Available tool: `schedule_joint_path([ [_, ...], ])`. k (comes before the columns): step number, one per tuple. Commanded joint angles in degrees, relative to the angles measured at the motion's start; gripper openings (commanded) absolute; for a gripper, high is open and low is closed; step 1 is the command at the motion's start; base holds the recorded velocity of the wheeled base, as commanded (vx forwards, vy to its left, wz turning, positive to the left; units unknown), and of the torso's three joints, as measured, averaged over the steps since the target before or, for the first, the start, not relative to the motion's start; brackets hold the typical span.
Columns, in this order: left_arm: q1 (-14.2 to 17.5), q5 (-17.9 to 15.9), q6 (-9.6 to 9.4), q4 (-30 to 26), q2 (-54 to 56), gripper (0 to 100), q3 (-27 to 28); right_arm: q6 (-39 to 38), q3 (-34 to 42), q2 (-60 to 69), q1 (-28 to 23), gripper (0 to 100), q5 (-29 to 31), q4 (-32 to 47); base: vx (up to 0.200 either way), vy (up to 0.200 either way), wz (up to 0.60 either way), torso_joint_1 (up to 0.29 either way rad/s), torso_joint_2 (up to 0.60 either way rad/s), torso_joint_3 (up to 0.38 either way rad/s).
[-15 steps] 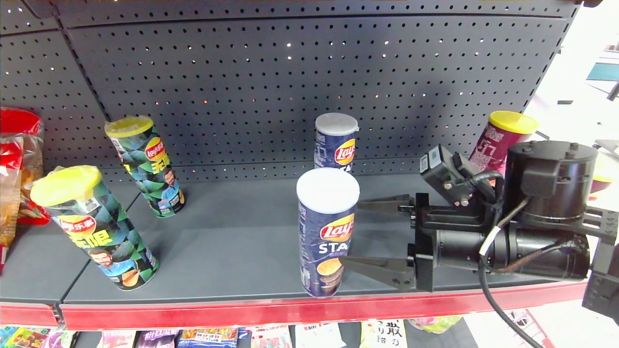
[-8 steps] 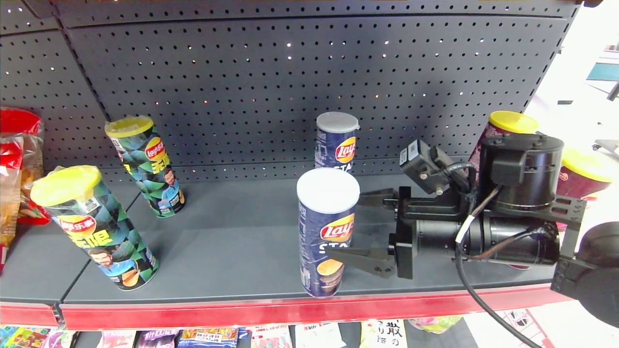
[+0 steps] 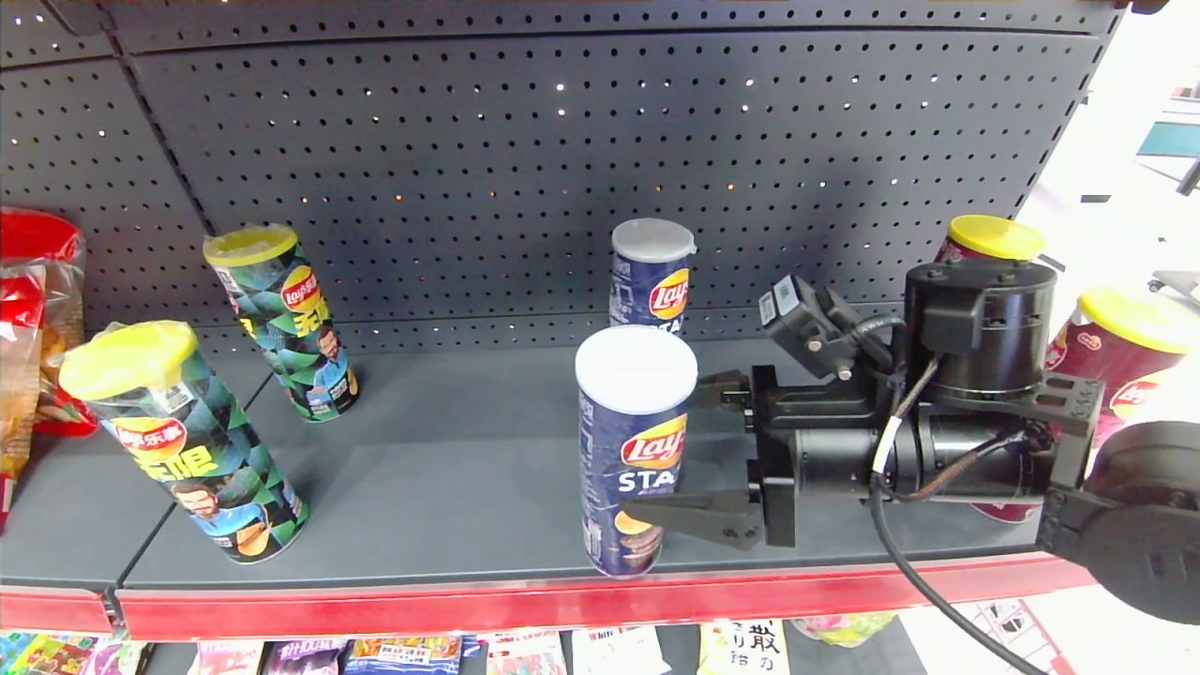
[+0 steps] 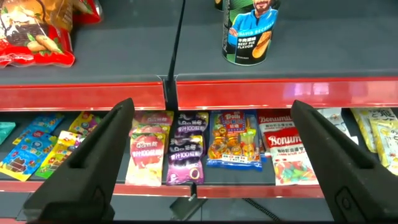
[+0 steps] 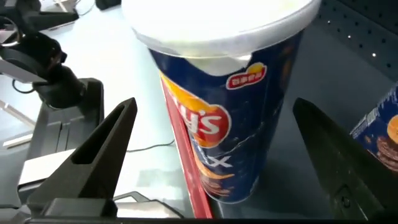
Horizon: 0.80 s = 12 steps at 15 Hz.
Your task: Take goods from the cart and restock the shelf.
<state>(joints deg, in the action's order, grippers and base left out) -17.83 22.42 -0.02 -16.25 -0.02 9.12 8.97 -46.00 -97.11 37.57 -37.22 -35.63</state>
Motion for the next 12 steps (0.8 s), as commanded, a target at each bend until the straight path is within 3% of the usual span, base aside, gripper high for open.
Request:
schedule_joint_path([
  [1,0.0,0.0,-0.06,0.0,0.0,100,0.0,0.1,-1.6,-1.4,-0.1,100,-0.8,-0.1,0.0,0.0,0.0,0.0,0.0,0.0],
  [12,0.1,0.3,-0.94,0.0,0.0,100,0.1,0.0,-7.1,-4.2,0.4,100,-2.6,-0.1,0.0,0.0,0.0,0.0,0.0,0.0],
])
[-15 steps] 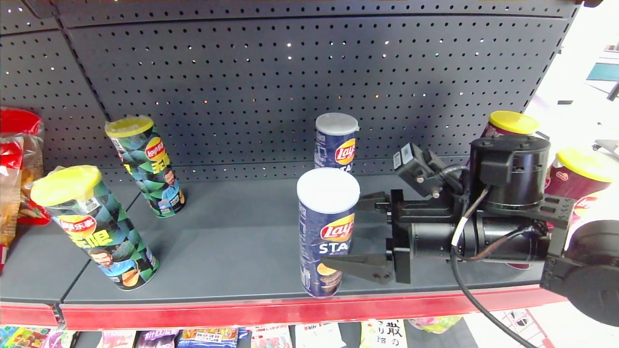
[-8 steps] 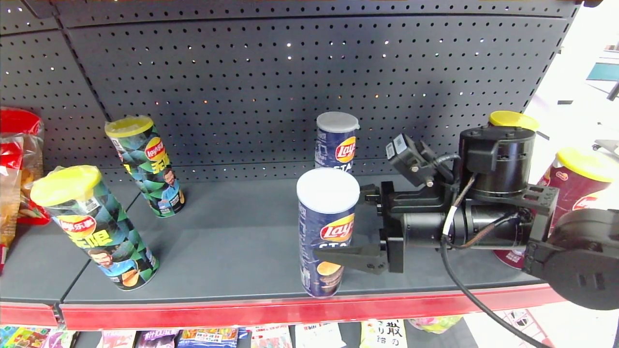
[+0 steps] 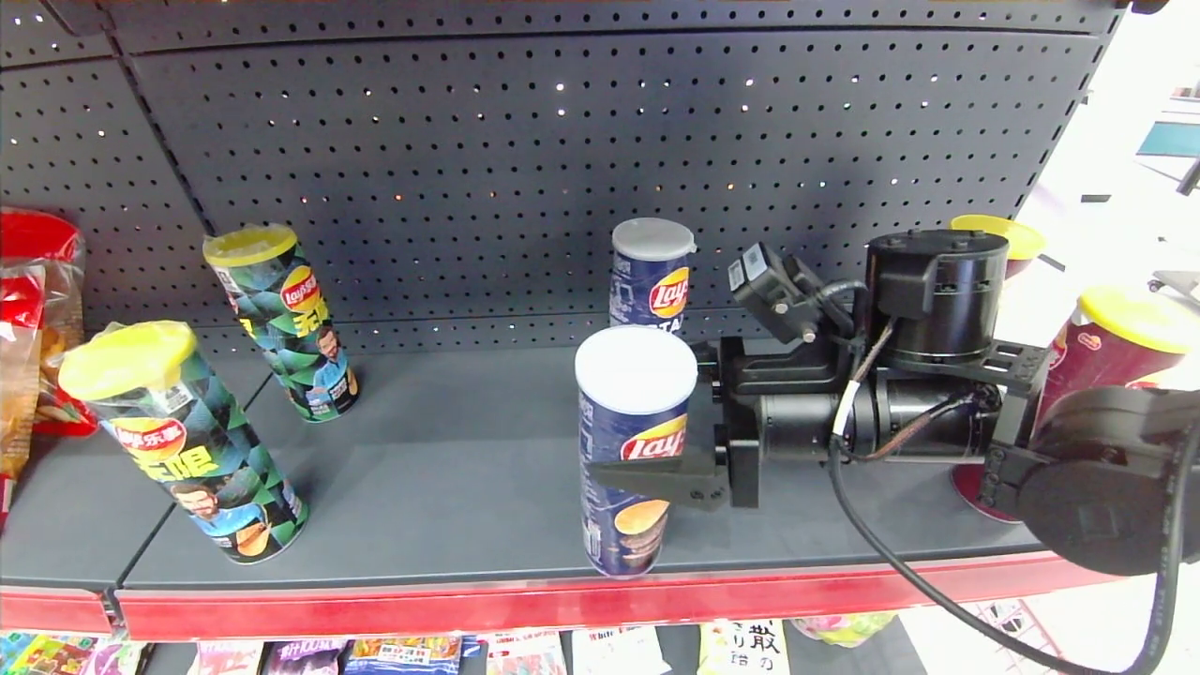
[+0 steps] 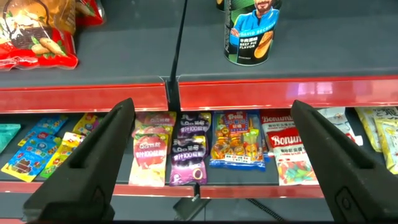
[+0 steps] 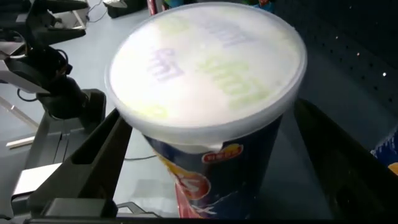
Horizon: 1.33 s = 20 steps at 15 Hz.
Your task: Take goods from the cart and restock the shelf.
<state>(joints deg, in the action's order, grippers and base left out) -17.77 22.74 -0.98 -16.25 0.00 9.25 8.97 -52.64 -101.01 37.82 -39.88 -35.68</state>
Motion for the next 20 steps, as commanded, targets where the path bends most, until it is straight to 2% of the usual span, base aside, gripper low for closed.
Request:
schedule_joint_path([
  [1,0.0,0.0,-0.08,0.0,0.0,100,0.0,0.0,-0.7,-0.8,0.2,100,0.1,0.0,0.0,0.0,0.0,0.0,0.0,0.0],
  [5,0.0,0.1,0.01,0.0,0.0,100,0.0,0.6,-1.3,-1.9,0.3,100,0.2,-0.1,0.0,0.0,0.0,0.0,0.0,0.0],
  [6,0.0,0.1,0.01,0.0,0.0,100,0.0,1.7,-1.2,-2.3,0.2,0,0.2,-0.1,0.0,0.0,0.0,0.0,0.0,0.0],
  [13,0.0,0.1,-0.08,0.0,0.0,100,0.0,2.0,-0.2,-1.2,0.4,0,2.1,0.0,0.0,0.0,0.0,0.0,0.0,0.0],
  [15,0.0,0.1,0.01,0.0,0.0,100,0.0,1.8,0.6,-0.2,1.3,0,4.7,-0.1,0.0,0.0,0.0,0.0,0.0,0.0],
  [16,0.0,0.1,-0.08,0.0,0.0,100,0.0,1.8,0.6,0.5,1.5,0,8.5,-0.1,0.0,0.0,0.0,0.0,0.0,0.0],
  [20,0.0,0.3,-0.08,0.0,0.0,100,0.0,1.8,2.9,3.0,1.9,0,17.1,-0.2,0.0,0.0,0.0,0.0,0.0,0.0],
])
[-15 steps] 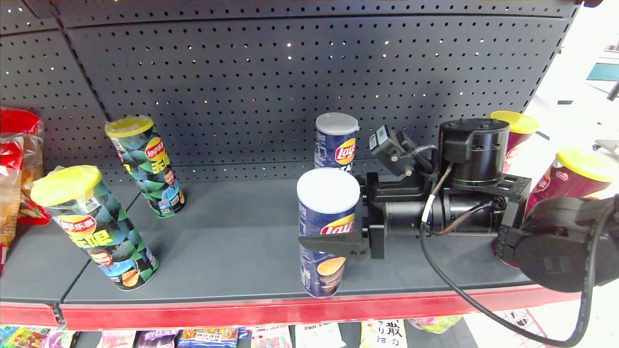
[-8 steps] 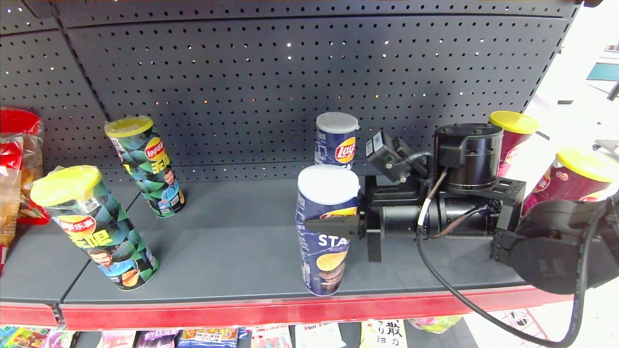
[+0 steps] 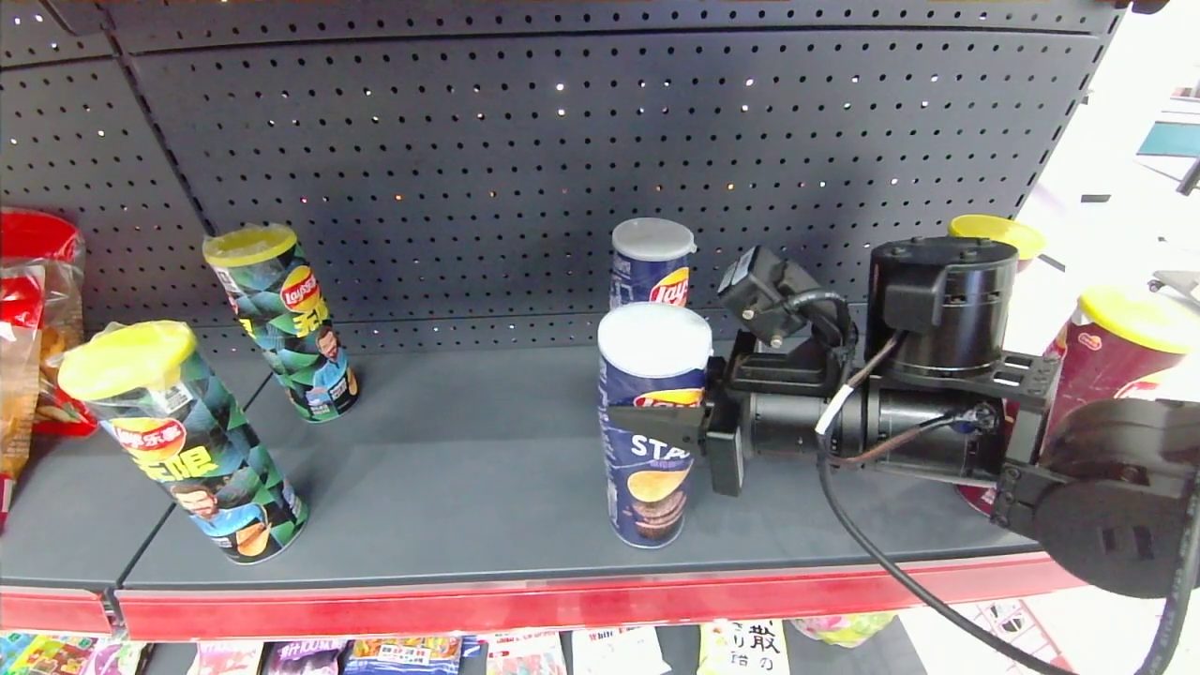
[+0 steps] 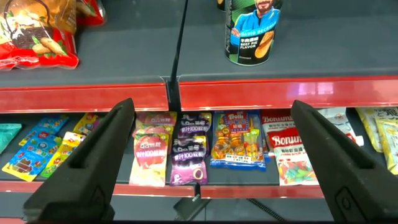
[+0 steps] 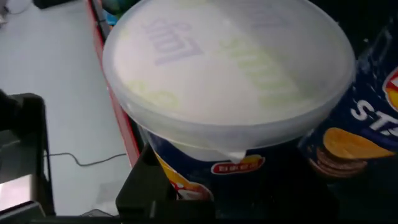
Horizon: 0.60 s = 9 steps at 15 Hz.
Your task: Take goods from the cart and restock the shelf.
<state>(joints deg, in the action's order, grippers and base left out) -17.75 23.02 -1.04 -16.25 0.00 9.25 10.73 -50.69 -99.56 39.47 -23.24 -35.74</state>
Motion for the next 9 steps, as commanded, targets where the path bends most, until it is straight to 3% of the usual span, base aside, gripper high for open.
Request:
schedule_joint_path([
  [1,-0.1,0.2,-0.02,0.0,0.0,100,0.0,-0.7,2.0,2.4,1.2,0,2.5,-0.6,0.0,0.0,0.0,0.0,0.0,0.0],
  [7,-0.1,0.2,0.07,0.0,0.0,100,-0.1,-10.6,4.3,2.9,5.0,0,16.0,-5.0,0.0,0.0,0.0,0.0,0.0,0.0],
  [9,-0.1,0.2,0.07,0.0,0.0,100,-0.1,-11.3,4.6,2.9,5.4,0,18.0,-5.1,0.0,0.0,0.0,0.0,0.0,0.0],
])
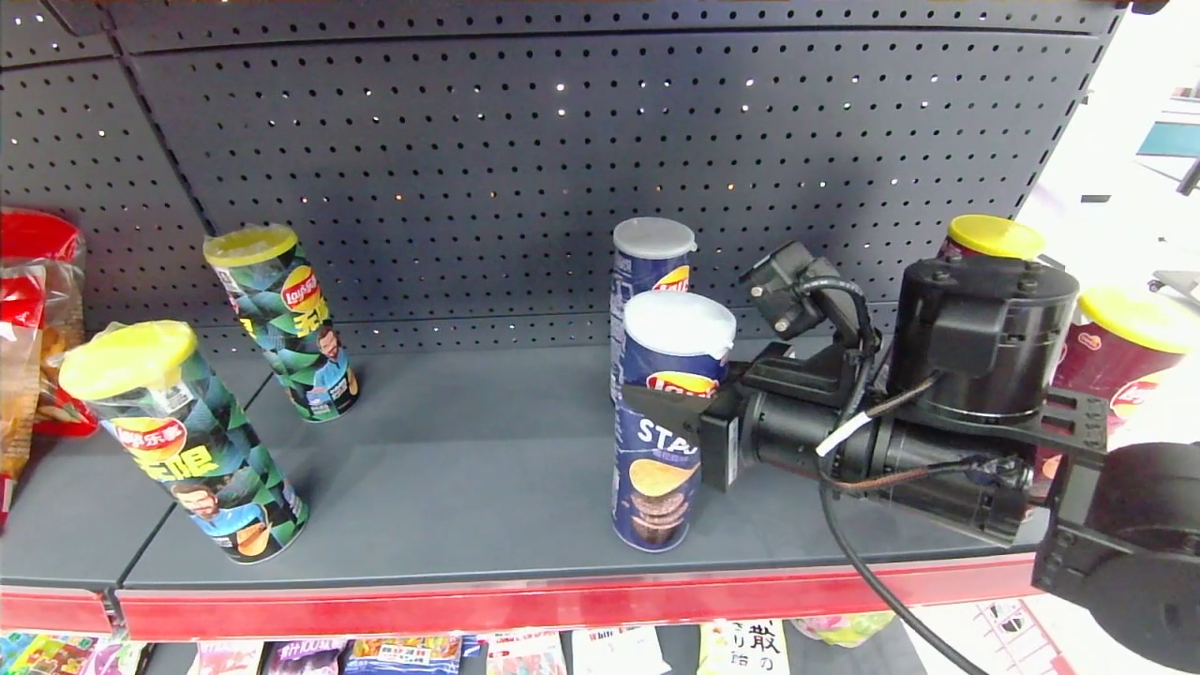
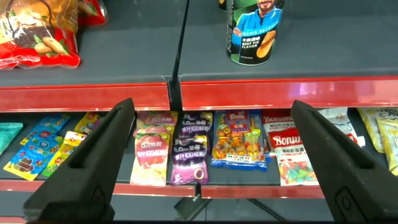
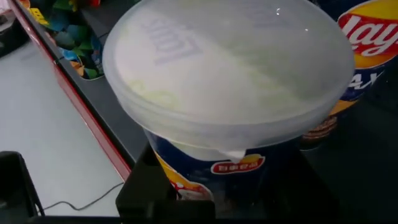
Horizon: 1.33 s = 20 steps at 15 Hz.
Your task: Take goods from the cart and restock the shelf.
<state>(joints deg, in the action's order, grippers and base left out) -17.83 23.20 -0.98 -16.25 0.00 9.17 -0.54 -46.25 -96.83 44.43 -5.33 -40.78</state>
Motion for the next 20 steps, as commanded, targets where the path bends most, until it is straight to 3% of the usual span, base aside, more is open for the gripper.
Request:
schedule_joint_path([
  [1,0.1,0.0,0.01,0.0,0.0,100,0.1,0.0,0.1,0.1,0.4,0,0.6,0.0,0.0,0.0,0.0,0.0,0.0,0.0],
  [8,0.0,0.1,-0.08,0.0,0.0,100,0.1,-0.8,0.4,-1.3,2.8,0,3.2,-0.2,0.0,0.0,0.0,0.0,0.0,0.0],
  [12,0.1,0.5,-0.08,0.0,0.0,100,0.1,-0.3,2.3,-3.5,2.9,0,3.7,-6.9,0.0,0.0,0.0,0.0,0.0,0.0],
  [20,0.0,0.5,0.01,0.0,0.0,100,0.1,-0.1,3.5,-2.0,4.0,0,5.4,-6.9,0.0,0.0,0.0,0.0,0.0,0.0],
])
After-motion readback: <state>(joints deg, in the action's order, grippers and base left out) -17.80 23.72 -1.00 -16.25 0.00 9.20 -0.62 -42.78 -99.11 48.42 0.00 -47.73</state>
